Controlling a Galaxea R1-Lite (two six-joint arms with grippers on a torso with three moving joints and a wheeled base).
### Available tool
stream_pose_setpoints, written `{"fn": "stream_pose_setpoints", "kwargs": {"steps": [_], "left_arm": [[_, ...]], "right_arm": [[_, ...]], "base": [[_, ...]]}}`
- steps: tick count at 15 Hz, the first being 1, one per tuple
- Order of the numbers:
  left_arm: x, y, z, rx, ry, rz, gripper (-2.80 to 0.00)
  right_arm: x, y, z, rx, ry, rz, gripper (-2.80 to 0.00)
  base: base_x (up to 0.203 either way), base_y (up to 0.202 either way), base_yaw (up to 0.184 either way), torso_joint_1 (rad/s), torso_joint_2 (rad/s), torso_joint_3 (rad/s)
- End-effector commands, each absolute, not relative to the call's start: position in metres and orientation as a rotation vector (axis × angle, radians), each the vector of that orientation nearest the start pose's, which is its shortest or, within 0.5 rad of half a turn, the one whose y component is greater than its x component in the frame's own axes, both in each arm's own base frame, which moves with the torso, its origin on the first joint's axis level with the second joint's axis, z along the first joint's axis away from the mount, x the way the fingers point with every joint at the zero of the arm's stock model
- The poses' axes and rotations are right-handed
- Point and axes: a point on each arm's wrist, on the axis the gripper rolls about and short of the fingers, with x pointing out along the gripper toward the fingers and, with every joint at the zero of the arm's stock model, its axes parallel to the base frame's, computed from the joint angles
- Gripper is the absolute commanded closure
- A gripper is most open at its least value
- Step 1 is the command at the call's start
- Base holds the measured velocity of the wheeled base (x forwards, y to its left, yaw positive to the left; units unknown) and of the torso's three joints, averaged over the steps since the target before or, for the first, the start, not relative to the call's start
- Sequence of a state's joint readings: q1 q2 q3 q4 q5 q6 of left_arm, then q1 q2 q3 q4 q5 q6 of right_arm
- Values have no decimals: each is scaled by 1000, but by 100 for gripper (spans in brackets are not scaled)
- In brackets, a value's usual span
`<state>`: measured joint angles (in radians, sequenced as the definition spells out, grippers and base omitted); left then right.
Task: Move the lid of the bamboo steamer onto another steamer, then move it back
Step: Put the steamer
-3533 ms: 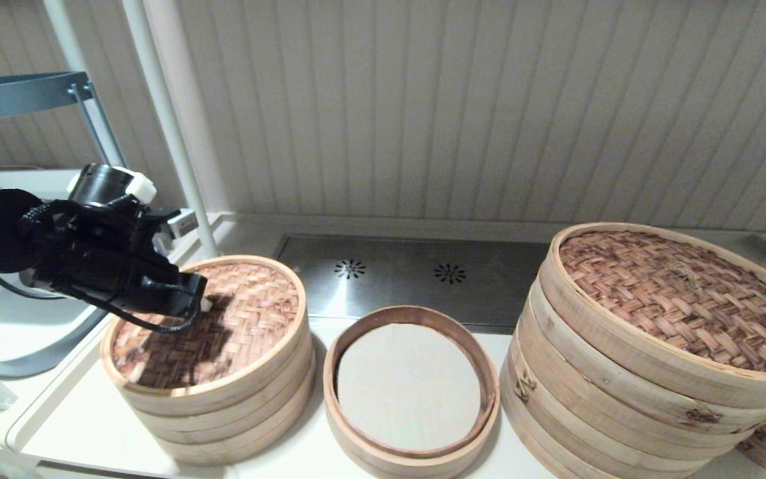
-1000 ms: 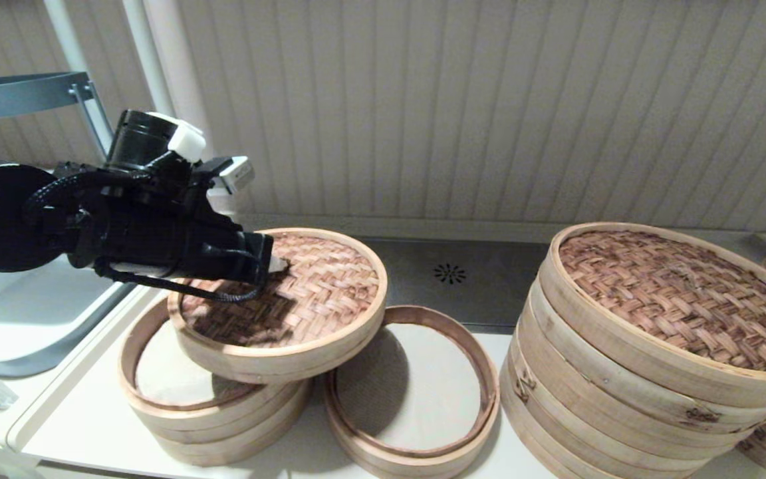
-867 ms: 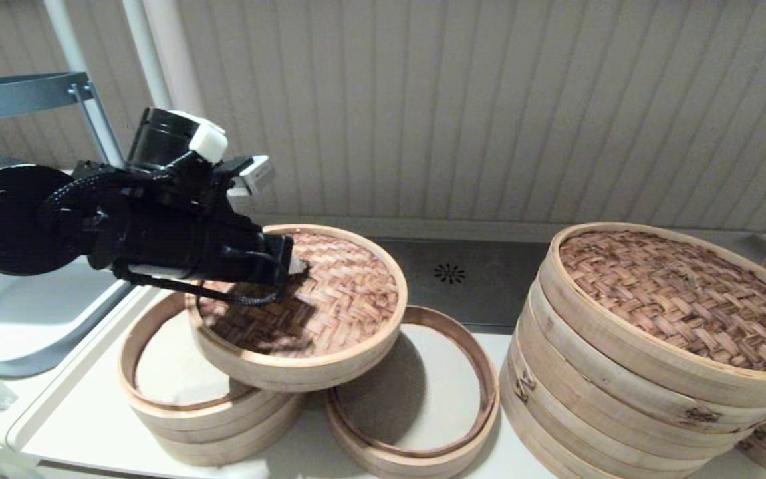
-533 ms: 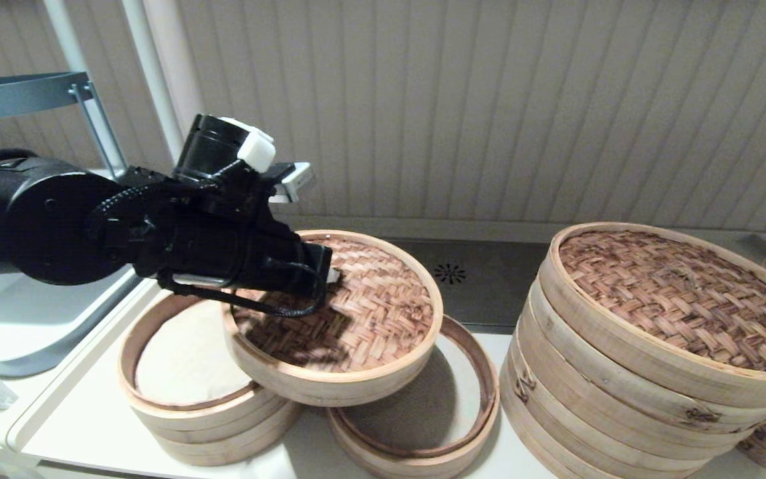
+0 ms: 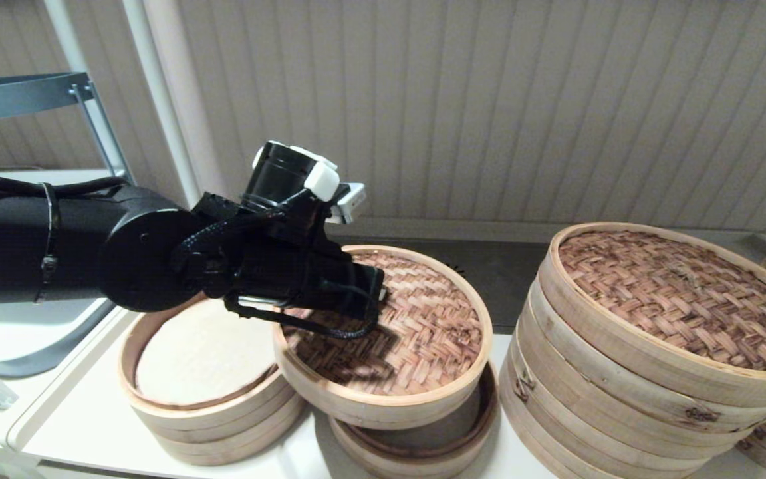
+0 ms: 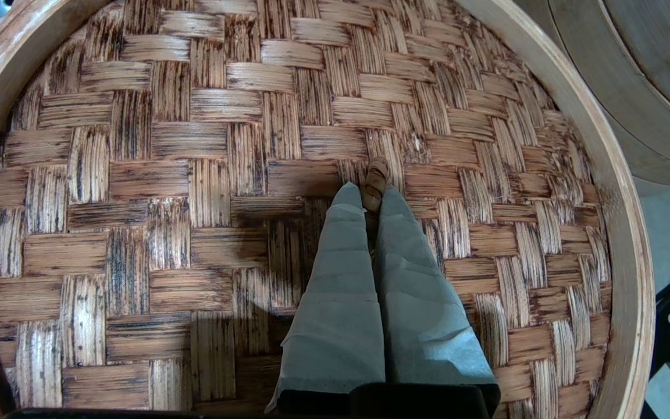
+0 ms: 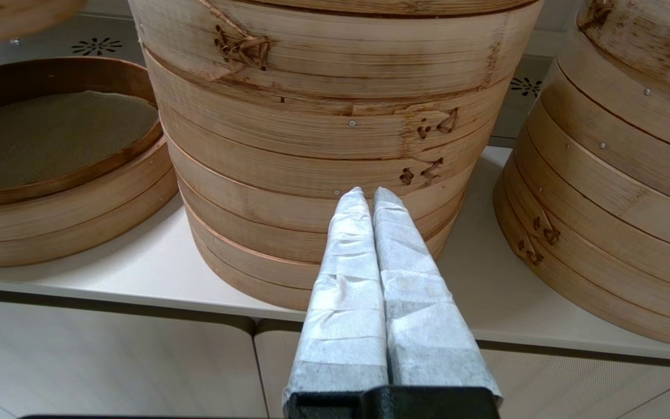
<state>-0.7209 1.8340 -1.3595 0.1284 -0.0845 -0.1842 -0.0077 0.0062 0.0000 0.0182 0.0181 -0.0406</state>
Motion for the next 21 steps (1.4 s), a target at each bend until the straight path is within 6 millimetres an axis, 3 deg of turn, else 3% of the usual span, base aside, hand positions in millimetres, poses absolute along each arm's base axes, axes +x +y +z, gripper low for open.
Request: {"fn": "stream_pose_setpoints", "kwargs": {"steps": [1, 10, 21], "left_arm": [[266, -244, 207, 37, 682, -733, 0], [267, -273, 178, 44, 706, -777, 0], [271, -281, 147, 35, 698, -783, 0]], "right_arm": [[-22, 1, 74, -41, 24, 11, 0], [-22, 1, 73, -41, 26, 11, 0], [-22, 1, 74, -41, 26, 11, 0]], "base": [[0, 0, 0, 0, 0, 0], [0, 0, 0, 0, 0, 0], [0, 0, 0, 0, 0, 0]]}}
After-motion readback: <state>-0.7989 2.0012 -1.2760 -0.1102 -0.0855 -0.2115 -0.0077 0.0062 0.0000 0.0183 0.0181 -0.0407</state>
